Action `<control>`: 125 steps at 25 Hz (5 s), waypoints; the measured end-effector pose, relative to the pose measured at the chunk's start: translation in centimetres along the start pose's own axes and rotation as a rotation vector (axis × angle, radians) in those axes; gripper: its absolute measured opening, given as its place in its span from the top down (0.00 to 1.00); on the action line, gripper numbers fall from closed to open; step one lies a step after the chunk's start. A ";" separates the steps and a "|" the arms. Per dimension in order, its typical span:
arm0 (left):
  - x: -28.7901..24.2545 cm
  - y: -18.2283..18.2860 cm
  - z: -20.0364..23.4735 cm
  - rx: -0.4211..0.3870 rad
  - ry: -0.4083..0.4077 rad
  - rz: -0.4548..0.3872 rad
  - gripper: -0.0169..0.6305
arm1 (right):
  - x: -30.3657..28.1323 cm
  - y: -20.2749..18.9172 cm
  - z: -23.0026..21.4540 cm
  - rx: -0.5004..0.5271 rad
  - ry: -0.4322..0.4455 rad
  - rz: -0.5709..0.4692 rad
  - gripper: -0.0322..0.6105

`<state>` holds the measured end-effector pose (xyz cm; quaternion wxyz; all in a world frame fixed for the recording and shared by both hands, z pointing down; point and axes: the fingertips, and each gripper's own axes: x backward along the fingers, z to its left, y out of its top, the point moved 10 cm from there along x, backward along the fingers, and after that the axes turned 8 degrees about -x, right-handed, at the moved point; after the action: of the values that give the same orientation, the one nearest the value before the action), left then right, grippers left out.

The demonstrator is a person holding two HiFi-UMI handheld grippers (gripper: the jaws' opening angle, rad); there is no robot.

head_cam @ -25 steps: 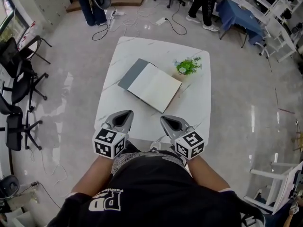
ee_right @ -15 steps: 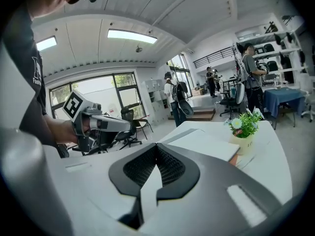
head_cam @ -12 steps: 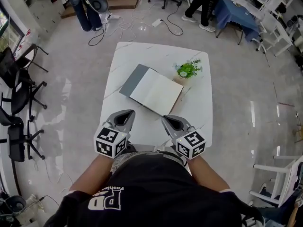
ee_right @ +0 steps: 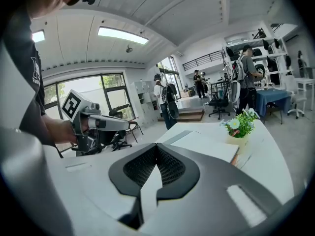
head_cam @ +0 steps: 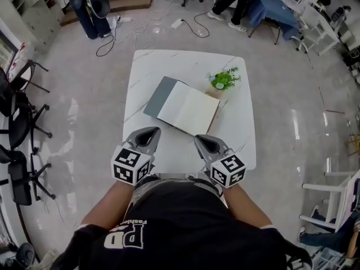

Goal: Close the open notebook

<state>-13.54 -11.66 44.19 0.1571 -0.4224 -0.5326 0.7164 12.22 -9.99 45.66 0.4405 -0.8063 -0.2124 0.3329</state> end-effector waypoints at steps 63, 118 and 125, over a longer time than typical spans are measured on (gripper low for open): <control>-3.9 -6.2 10.4 0.161 0.048 0.104 0.80 | -2.5 -0.6 2.0 -0.006 -0.063 0.029 0.95; -11.1 -15.0 17.5 1.012 -0.220 -0.024 0.83 | -1.5 -2.9 2.5 -0.044 -0.216 0.069 0.95; -10.3 -13.1 17.1 0.960 -0.199 -0.059 0.87 | -0.8 -2.7 2.5 -0.037 -0.208 0.046 0.95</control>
<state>-23.56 -24.32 61.70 0.3027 -0.2166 -0.1662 0.9131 9.74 -7.65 47.24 0.3932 -0.7801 -0.2444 0.4208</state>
